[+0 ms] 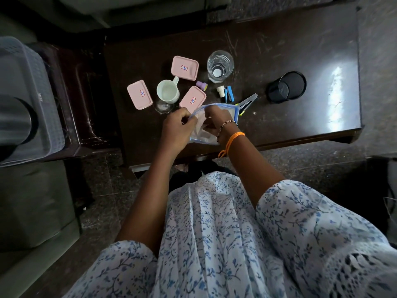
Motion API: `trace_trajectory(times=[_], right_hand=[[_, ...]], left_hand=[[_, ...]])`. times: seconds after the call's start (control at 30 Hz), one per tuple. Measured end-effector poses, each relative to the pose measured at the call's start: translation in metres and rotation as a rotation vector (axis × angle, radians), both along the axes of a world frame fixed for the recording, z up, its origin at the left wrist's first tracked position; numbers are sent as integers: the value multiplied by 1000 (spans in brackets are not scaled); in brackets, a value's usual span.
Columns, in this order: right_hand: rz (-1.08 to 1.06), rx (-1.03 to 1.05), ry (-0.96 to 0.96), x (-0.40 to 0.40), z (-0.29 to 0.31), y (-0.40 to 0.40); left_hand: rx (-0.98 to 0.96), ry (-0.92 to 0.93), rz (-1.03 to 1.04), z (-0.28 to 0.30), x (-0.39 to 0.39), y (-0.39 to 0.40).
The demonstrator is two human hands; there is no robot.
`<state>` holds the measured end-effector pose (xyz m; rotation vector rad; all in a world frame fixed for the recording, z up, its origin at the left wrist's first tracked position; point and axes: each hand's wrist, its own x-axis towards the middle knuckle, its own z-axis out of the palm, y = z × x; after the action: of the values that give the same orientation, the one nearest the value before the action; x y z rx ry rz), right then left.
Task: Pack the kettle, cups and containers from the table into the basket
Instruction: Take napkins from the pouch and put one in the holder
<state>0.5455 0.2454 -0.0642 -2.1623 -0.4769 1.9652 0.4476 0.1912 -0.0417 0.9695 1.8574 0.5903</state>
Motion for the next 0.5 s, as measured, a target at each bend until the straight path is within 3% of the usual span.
trace_trajectory(times=[0.13,0.3,0.5], right_hand=[[113,86,-141,-2,-6,-4],[473,192,-398,2,0,-2],[656,344,-386,14,26,11]], left_hand=[[-7,-39,11,-1,2,-4],[114,-27,-4,8,5,-4],[228,164,-46,19,8,2]])
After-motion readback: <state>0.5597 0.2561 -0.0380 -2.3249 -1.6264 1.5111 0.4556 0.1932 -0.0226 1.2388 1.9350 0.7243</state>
